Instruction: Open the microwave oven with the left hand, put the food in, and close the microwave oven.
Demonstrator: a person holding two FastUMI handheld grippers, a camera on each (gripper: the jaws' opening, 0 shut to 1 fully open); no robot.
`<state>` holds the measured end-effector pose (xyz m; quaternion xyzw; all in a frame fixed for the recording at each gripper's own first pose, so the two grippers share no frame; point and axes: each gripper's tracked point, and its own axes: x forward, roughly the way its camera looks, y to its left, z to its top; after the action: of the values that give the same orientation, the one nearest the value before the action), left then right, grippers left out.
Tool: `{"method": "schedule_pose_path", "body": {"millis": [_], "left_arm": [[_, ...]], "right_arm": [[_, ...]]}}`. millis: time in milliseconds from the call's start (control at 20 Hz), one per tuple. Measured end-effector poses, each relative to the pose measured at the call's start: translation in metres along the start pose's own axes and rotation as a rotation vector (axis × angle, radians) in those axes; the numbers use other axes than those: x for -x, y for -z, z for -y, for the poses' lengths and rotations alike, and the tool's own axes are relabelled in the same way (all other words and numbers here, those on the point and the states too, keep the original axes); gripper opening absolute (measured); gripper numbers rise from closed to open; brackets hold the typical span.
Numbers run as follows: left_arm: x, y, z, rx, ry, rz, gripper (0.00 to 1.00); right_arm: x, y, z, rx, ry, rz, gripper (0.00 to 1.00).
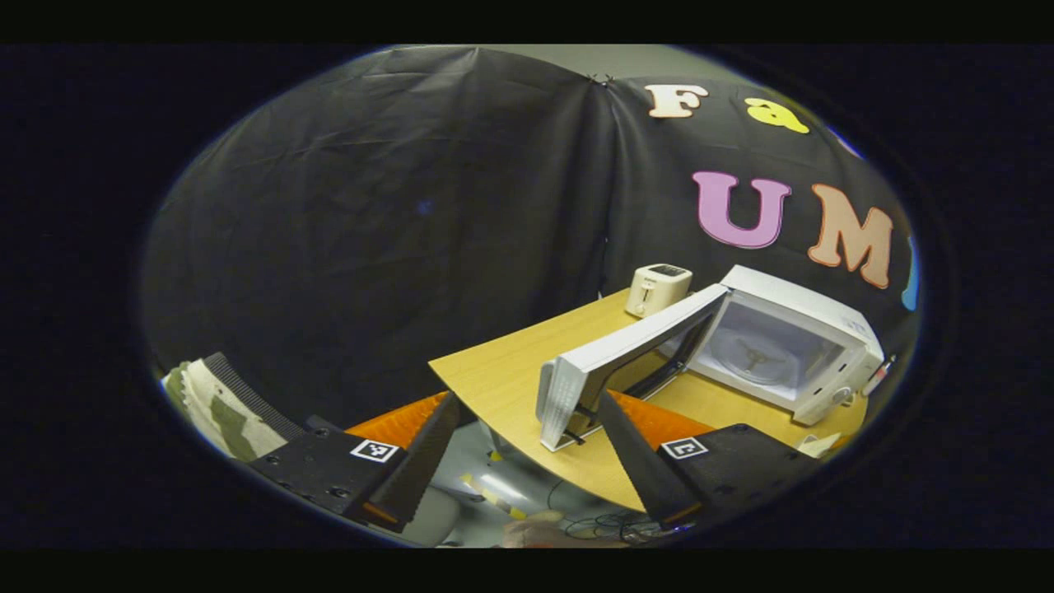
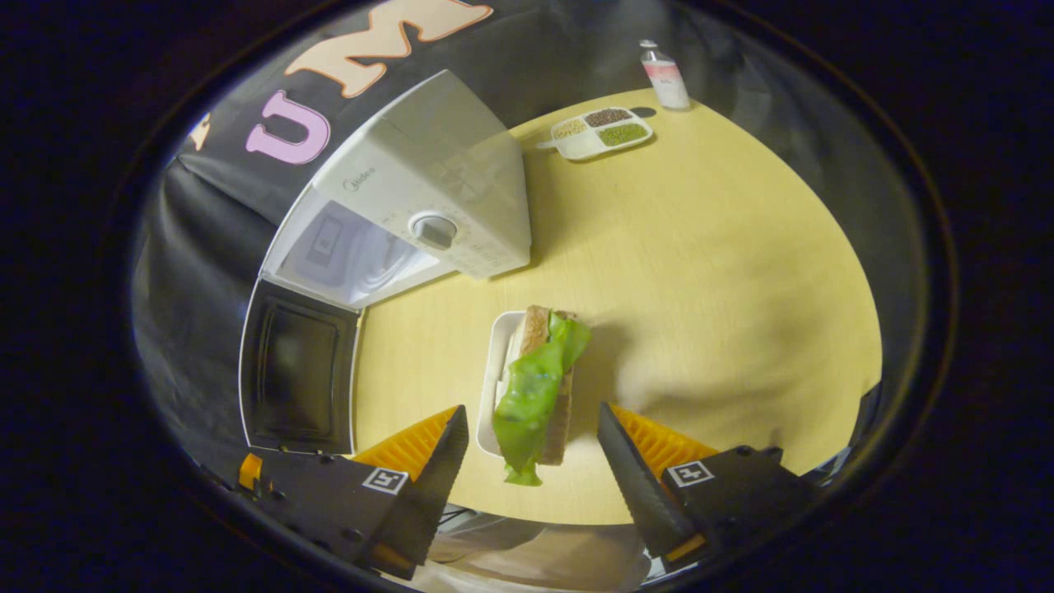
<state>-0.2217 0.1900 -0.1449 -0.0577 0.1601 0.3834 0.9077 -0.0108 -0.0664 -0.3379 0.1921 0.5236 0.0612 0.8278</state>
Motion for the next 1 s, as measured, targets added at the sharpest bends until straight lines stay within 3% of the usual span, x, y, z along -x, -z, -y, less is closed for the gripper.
{"method": "schedule_pose_path", "body": {"millis": [200,300,450,550,650,850,900,1000], "left_arm": [[0.010,-0.005,0.018,0.060,0.002,0.031,1.00],[0.017,0.003,0.030,0.082,0.003,0.014,0.97],[0.030,0.016,0.045,0.112,0.008,-0.024,0.97],[0.038,0.020,0.054,0.117,0.013,-0.034,0.97],[0.044,0.025,0.066,0.118,0.029,-0.055,0.97],[0.053,0.046,0.086,0.097,0.063,-0.111,0.94],[0.055,0.053,0.090,0.083,0.069,-0.123,0.97],[0.059,0.062,0.095,0.053,0.081,-0.143,0.98]], "right_arm": [[-0.012,0.005,0.004,0.015,0.015,-0.047,0.88],[-0.018,0.005,0.003,0.007,0.008,-0.066,0.81],[-0.027,0.005,0.004,0.009,0.010,-0.069,0.79],[-0.034,0.009,0.002,-0.008,-0.001,-0.087,0.53],[-0.035,0.006,0.000,-0.035,-0.018,-0.095,0.53],[-0.033,0.002,-0.005,-0.095,-0.068,-0.076,0.35],[-0.031,0.001,-0.005,-0.095,-0.076,-0.070,0.41],[-0.025,0.000,-0.006,-0.096,-0.091,-0.061,0.41]]}}
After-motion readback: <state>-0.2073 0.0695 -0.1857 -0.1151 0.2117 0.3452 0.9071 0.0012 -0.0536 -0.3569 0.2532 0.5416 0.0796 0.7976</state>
